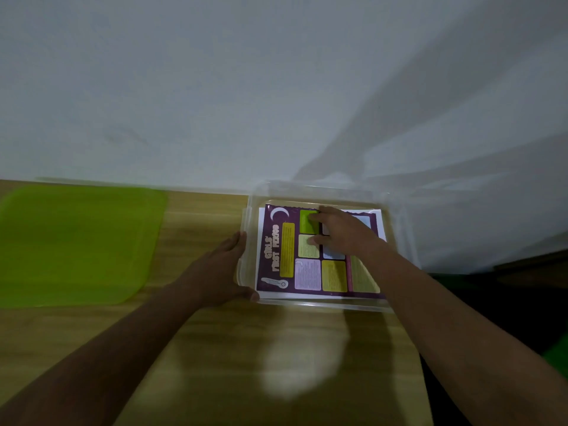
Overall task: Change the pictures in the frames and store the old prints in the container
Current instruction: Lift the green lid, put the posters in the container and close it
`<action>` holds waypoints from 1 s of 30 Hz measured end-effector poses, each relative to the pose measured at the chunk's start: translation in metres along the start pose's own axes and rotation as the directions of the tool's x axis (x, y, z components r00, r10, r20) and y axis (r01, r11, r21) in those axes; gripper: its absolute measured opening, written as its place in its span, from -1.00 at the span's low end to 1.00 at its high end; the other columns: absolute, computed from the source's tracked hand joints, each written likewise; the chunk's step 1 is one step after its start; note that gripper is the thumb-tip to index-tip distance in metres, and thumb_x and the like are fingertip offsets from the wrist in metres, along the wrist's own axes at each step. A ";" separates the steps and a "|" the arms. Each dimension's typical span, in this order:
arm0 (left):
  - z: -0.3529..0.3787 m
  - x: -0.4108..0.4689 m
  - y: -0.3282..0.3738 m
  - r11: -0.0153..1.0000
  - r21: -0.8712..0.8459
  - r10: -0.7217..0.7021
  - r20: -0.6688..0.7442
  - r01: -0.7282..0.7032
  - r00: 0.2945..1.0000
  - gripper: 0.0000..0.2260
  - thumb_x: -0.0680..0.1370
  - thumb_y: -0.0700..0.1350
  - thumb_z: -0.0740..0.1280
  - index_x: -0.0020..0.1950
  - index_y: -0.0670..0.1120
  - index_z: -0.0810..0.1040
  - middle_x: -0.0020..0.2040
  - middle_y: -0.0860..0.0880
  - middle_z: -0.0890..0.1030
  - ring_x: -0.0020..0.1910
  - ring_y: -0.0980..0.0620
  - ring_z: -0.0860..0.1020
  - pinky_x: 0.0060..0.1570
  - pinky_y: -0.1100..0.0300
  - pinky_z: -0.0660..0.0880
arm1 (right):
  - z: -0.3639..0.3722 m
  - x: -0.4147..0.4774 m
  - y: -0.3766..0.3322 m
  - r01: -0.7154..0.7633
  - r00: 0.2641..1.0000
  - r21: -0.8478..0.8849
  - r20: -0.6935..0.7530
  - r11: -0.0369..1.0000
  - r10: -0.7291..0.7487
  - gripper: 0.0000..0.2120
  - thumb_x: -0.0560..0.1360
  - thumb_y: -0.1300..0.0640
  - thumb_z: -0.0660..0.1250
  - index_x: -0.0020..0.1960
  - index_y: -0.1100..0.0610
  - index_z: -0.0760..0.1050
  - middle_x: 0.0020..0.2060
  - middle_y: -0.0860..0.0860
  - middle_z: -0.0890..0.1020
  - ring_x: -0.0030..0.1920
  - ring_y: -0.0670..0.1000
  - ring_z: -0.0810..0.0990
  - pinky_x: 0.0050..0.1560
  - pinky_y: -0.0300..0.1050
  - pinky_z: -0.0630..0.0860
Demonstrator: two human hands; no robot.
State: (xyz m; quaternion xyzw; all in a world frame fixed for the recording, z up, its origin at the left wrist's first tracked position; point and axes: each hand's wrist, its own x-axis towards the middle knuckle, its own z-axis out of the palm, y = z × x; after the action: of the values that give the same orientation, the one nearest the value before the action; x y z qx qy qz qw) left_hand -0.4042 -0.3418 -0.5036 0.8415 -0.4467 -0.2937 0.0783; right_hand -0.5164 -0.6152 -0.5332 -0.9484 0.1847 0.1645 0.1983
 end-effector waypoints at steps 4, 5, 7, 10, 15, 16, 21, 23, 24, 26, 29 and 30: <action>-0.009 -0.010 -0.005 0.995 -0.103 0.004 -0.068 -0.011 0.998 -0.02 0.40 0.25 0.43 0.58 -0.03 -0.11 0.59 0.01 -0.01 0.53 -0.04 0.13 0.45 0.02 0.18 | -0.019 -0.012 -0.033 0.005 0.996 -0.011 -0.094 1.000 -0.006 -0.51 0.55 -0.09 0.35 0.40 0.10 0.45 0.36 0.10 0.49 0.37 0.15 0.44 0.32 0.05 0.43; -0.011 -0.013 -0.011 0.992 -0.124 -0.011 -0.096 -0.001 0.995 -0.08 0.44 0.24 0.39 0.58 -0.07 -0.06 0.58 -0.02 0.03 0.53 -0.04 0.13 0.45 0.04 0.16 | -0.024 -0.014 -0.045 0.006 0.994 -0.013 -0.113 1.000 -0.007 -0.50 0.56 -0.09 0.34 0.42 0.11 0.43 0.35 0.10 0.50 0.36 0.14 0.45 0.32 0.04 0.42; -0.018 -0.021 -0.029 0.991 -0.133 -0.042 -0.162 0.021 0.986 -0.16 0.48 0.27 0.31 0.57 -0.14 0.05 0.57 -0.07 0.11 0.53 -0.03 0.16 0.47 0.08 0.15 | -0.033 -0.013 -0.073 -0.008 0.990 -0.012 -0.142 1.000 0.007 -0.49 0.58 -0.09 0.30 0.45 0.12 0.39 0.37 0.09 0.49 0.37 0.14 0.44 0.34 0.02 0.40; -0.032 -0.038 -0.074 0.991 -0.132 -0.069 -0.270 0.034 0.960 -0.29 0.51 0.24 0.30 0.51 -0.17 0.26 0.50 -0.11 0.30 0.47 -0.04 0.29 0.42 0.13 0.21 | -0.039 -0.006 -0.128 -0.003 0.983 -0.016 -0.185 1.000 0.000 -0.52 0.61 -0.08 0.25 0.46 0.09 0.37 0.39 0.07 0.48 0.39 0.12 0.41 0.35 -0.02 0.36; -0.063 -0.077 -0.180 0.984 -0.166 -0.123 -0.394 0.061 0.911 -0.44 0.49 0.16 0.37 0.32 -0.22 0.51 0.27 -0.21 0.56 0.26 -0.13 0.52 0.25 0.09 0.40 | -0.016 0.018 -0.244 -0.015 0.979 0.036 -0.202 0.999 0.022 -0.51 0.59 -0.06 0.29 0.44 0.15 0.39 0.34 0.11 0.53 0.35 0.13 0.46 0.30 -0.02 0.42; -0.068 -0.086 -0.205 0.981 -0.179 -0.142 -0.400 0.075 0.905 -0.46 0.49 0.14 0.39 0.30 -0.23 0.53 0.23 -0.22 0.58 0.22 -0.15 0.54 0.21 0.06 0.43 | -0.006 0.025 -0.267 -0.031 0.980 0.055 -0.194 0.998 0.042 -0.51 0.59 -0.06 0.29 0.43 0.17 0.40 0.31 0.12 0.55 0.32 0.13 0.49 0.26 -0.03 0.44; -0.093 -0.122 -0.327 0.962 -0.203 -0.252 -0.394 0.184 0.884 -0.48 0.47 0.09 0.44 0.28 -0.25 0.54 0.22 -0.23 0.58 0.22 -0.16 0.54 0.21 0.03 0.43 | 0.043 0.063 -0.353 -0.193 0.979 0.169 -0.028 0.967 0.201 -0.47 0.58 -0.12 0.29 0.40 0.20 0.36 0.24 0.16 0.56 0.23 0.15 0.54 0.12 -0.03 0.50; -0.102 -0.128 -0.367 0.942 -0.228 -0.317 -0.370 0.245 0.874 -0.42 0.45 0.11 0.45 0.31 -0.24 0.51 0.27 -0.23 0.55 0.28 -0.17 0.50 0.26 0.02 0.41 | 0.058 0.078 -0.372 -0.265 0.963 0.186 -0.006 0.946 0.270 -0.45 0.56 -0.15 0.29 0.37 0.22 0.36 0.24 0.16 0.54 0.23 0.17 0.53 0.12 -0.02 0.49; -0.104 -0.129 -0.384 0.933 -0.233 -0.345 -0.358 0.275 0.868 -0.38 0.43 0.14 0.46 0.34 -0.23 0.49 0.30 -0.23 0.52 0.30 -0.17 0.47 0.28 0.01 0.40 | 0.064 0.083 -0.378 -0.291 0.955 0.188 -0.004 0.938 0.297 -0.45 0.56 -0.15 0.30 0.36 0.22 0.36 0.25 0.17 0.53 0.23 0.18 0.53 0.11 -0.02 0.49; -0.108 -0.133 -0.410 0.913 -0.224 -0.398 -0.314 0.340 0.862 -0.29 0.40 0.19 0.47 0.40 -0.20 0.43 0.34 -0.21 0.48 0.33 -0.18 0.43 0.28 -0.01 0.38 | 0.077 0.092 -0.384 -0.342 0.937 0.212 0.001 0.915 0.350 -0.46 0.53 -0.15 0.34 0.31 0.22 0.36 0.21 0.18 0.54 0.16 0.19 0.56 0.06 -0.02 0.49; -0.105 -0.135 -0.436 0.880 -0.241 -0.466 -0.277 0.409 0.840 -0.22 0.33 0.19 0.51 0.40 -0.21 0.40 0.33 -0.23 0.45 0.32 -0.21 0.41 0.27 -0.03 0.38 | 0.095 0.099 -0.388 -0.415 0.904 0.259 0.010 0.872 0.427 -0.45 0.50 -0.12 0.40 0.28 0.24 0.38 0.22 0.20 0.53 0.20 0.22 0.53 0.06 -0.02 0.46; -0.102 -0.134 -0.445 0.868 -0.255 -0.487 -0.266 0.426 0.832 -0.22 0.31 0.19 0.53 0.37 -0.21 0.41 0.31 -0.24 0.46 0.30 -0.22 0.41 0.24 -0.04 0.39 | 0.100 0.102 -0.389 -0.432 0.895 0.276 0.018 0.859 0.445 -0.44 0.49 -0.10 0.43 0.29 0.24 0.38 0.23 0.21 0.53 0.23 0.22 0.51 0.08 -0.02 0.45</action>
State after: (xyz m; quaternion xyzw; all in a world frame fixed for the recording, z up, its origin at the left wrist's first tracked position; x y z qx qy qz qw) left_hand -0.0902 0.0135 -0.5388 0.9492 -0.1839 -0.2028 0.1552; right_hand -0.2895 -0.2688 -0.5363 -0.8485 0.4209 0.1562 0.2800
